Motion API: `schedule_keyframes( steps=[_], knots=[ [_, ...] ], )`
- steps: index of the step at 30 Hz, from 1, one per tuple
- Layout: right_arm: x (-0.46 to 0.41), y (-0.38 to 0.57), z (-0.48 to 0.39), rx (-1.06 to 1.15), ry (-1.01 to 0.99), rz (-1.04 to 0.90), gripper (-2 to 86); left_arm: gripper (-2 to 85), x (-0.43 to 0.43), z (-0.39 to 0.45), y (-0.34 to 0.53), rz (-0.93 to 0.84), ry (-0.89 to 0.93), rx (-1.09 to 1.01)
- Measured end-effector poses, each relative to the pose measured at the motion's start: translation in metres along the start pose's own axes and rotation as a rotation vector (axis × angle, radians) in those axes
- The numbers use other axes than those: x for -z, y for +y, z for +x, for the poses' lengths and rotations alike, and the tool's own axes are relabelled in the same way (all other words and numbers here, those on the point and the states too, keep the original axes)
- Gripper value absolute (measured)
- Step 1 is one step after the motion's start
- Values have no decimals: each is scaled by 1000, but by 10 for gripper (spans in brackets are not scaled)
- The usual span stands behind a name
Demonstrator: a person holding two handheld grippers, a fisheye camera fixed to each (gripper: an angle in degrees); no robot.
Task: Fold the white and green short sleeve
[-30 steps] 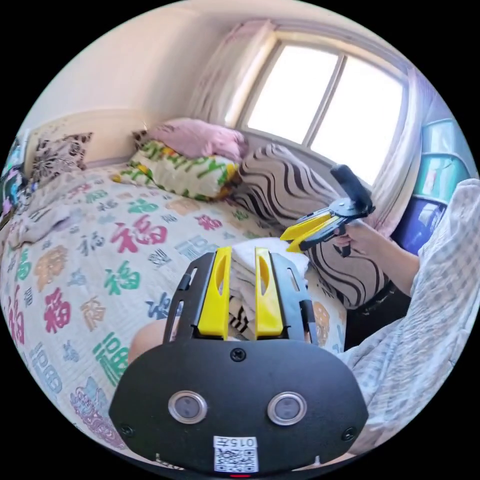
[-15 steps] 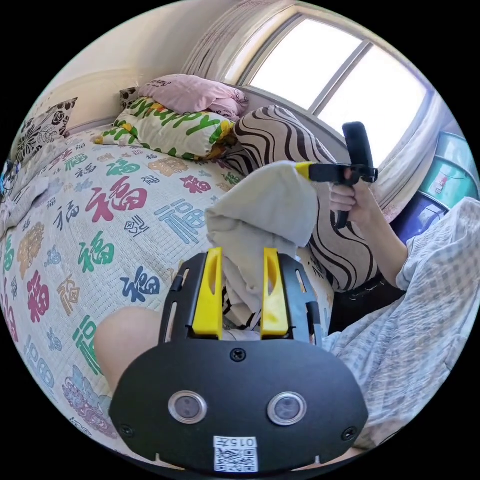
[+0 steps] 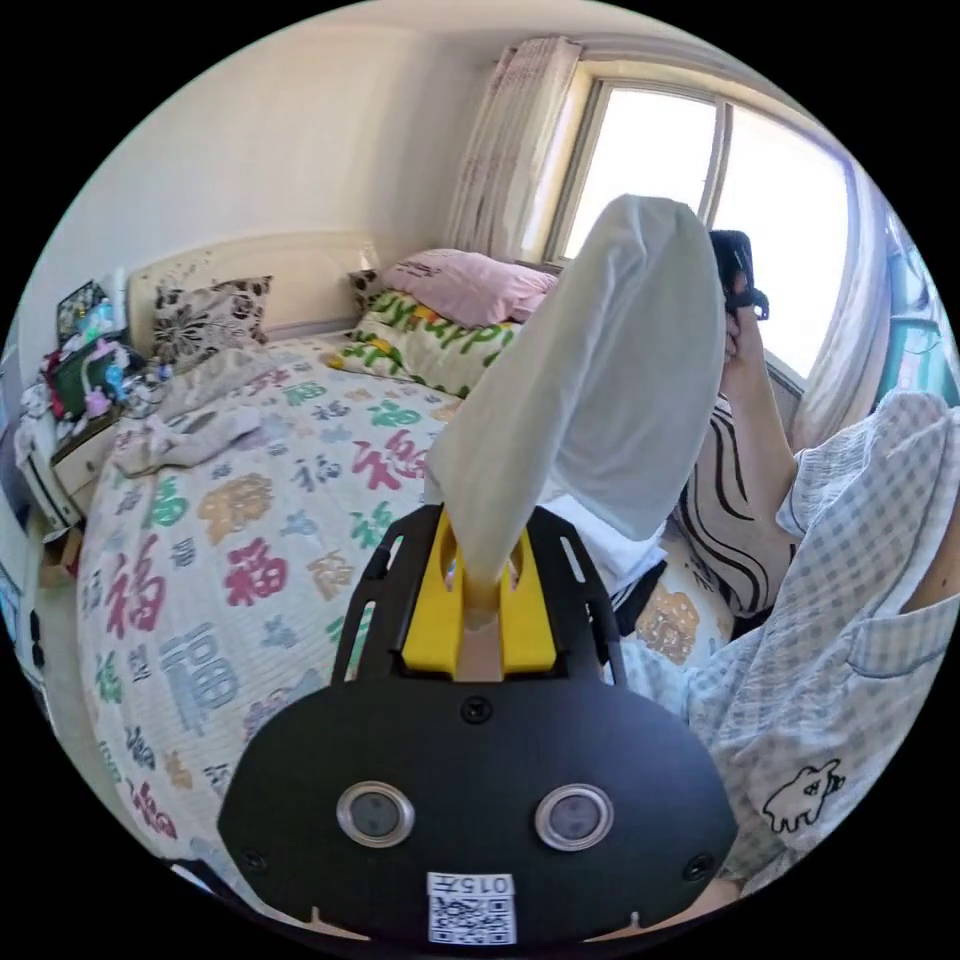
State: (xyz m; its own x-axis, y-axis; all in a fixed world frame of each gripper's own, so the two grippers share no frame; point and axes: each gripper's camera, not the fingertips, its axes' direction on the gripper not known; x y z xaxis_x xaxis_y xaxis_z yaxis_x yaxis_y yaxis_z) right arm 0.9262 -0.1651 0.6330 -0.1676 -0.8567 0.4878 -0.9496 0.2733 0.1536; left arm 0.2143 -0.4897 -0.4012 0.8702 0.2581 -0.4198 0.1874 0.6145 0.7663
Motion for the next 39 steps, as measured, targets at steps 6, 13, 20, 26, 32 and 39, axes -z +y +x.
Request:
schedule_keyframes(
  steps=[6, 13, 20, 26, 32, 39],
  knots=[
    [-123, -8, 39, -49, -217, -109, 22, 23, 123, -69, 46, -89, -227, 97],
    [-284, -15, 90, -107, -252, -216, 28, 36, 160, -161, 101, -151, -380, 235],
    [-443, 51, 177, -333, -73, -357, 42, 42, 114, -308, 221, -44, -406, 740],
    [-600, 173, 126, -194, -226, -799, 91, 42, 49, -344, 295, -310, -302, 860],
    [-685, 252, 75, 179, -176, -1168, 91, 54, 15, -358, 303, -315, -140, 837],
    [-628, 241, 151, -65, -117, -866, 7, 133, -12, -302, 278, -339, -32, 500]
  ],
)
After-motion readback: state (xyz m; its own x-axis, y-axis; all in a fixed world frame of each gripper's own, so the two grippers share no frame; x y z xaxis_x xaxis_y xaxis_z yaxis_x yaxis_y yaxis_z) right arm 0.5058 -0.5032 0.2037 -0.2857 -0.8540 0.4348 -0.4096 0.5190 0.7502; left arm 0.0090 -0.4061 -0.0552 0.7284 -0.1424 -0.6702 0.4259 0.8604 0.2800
